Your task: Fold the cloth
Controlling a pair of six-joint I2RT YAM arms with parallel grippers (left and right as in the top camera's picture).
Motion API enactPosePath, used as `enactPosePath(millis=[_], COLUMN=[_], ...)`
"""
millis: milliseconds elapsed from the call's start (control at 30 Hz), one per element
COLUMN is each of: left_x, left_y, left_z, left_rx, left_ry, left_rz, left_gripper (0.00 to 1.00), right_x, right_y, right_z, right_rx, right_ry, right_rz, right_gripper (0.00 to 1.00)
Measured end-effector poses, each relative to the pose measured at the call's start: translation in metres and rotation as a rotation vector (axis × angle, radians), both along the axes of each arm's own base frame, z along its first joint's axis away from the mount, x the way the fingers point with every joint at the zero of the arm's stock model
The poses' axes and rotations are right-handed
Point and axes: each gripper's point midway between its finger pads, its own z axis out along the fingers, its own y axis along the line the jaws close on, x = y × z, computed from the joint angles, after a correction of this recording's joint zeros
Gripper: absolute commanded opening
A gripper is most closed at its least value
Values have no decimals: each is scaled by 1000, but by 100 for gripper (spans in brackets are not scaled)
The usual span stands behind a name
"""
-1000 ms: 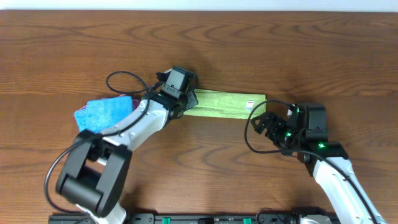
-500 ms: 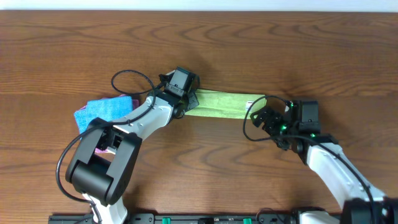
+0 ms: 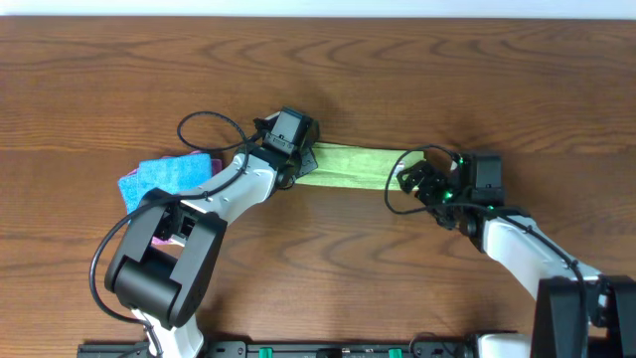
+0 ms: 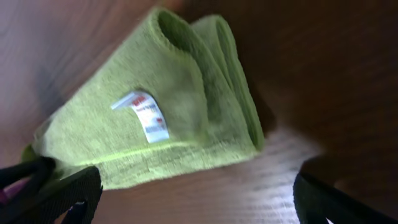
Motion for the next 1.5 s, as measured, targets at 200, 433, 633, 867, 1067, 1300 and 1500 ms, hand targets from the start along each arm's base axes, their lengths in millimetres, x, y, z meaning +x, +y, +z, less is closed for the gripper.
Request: enactPosePath(millis=[200, 433, 633, 867, 1067, 1300, 1500], left_x=[-1, -3, -7, -5, -5, -5, -5], left_y=[1, 2, 4, 3, 2, 2, 2], left_z=[-1, -2, -12, -14, -15, -15, -15], left_rx=[3, 7, 27, 26, 26, 26, 26], left_ry=[6, 13, 42, 47, 47, 47, 47], left_rz=[0, 0, -2, -4, -4, -4, -4], left_gripper=[6, 6, 6, 6, 6, 6, 6], right_x=[11, 24, 31, 35, 38, 37, 37], right_y=[1, 2, 2, 2, 3, 1, -1], right_z=[0, -2, -3, -7, -13, -16, -18], right_rx=[10, 26, 33, 34, 25, -3, -22], right_ry=[-15, -36, -49, -48, -39, -35, -33], right_rz=[-14, -29, -35, -42, -47, -57, -64], right_gripper=[99, 96, 91, 82, 68, 59, 46])
